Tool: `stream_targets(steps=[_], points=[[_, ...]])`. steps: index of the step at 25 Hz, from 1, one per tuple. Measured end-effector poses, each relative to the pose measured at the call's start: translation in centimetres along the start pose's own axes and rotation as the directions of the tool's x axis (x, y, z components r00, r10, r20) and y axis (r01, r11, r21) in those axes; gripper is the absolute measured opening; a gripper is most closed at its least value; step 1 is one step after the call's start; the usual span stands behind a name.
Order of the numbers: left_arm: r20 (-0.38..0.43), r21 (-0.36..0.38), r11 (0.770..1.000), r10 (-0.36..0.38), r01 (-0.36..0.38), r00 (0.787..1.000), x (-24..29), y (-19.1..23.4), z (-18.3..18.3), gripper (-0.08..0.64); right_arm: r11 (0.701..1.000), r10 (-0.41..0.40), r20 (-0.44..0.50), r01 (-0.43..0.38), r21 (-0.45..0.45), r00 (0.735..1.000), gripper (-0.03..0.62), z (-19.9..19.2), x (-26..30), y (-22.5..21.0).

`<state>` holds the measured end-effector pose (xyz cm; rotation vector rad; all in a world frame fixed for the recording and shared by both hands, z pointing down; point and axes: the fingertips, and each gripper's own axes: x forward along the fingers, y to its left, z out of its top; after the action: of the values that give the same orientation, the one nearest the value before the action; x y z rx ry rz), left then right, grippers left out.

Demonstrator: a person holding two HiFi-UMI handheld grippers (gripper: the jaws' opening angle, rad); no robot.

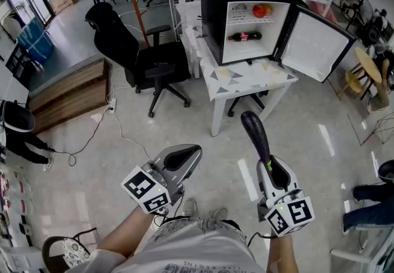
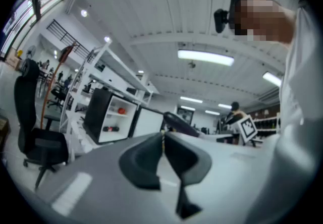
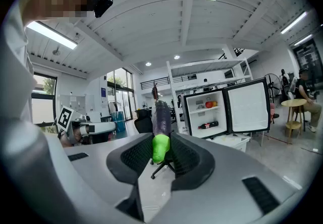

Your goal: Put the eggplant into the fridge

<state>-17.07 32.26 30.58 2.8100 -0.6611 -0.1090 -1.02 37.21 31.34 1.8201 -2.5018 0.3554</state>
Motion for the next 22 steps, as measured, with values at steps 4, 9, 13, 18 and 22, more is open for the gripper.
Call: stream_targets(steps=[4,9,13,18,22], points=[[-0.002,0.002,1.0,0.003,-0.003,1.0,0.7,-0.2,-0.2,0.017,1.0,0.006,0.001,-0.006,-0.001,1.0,0.103,0.0,0.1,-0.6],[-0.003,0.007,1.0,0.014,-0.014,1.0,1.7,-0.7,-0.3,0.016,1.0,0.02,0.015,-0.02,0.011,1.0,0.104,0.3,0.0,-1.6],[-0.001,0.007,1.0,0.028,-0.028,1.0,2.8,-1.9,-0.8,0.017,0.999,0.035,0.014,-0.035,0.012,0.999,0.104,0.3,-1.0,-2.9],[0.006,0.005,0.999,0.041,-0.041,0.999,4.0,-3.8,-2.1,0.017,0.999,0.05,0.009,-0.05,0.009,0.999,0.104,-0.4,-2.7,-4.6],[0.012,0.006,0.998,0.057,-0.058,0.998,4.7,-5.2,-3.0,0.017,0.997,0.073,0.0,-0.073,0.002,0.997,0.104,-0.9,-3.9,-5.6]])
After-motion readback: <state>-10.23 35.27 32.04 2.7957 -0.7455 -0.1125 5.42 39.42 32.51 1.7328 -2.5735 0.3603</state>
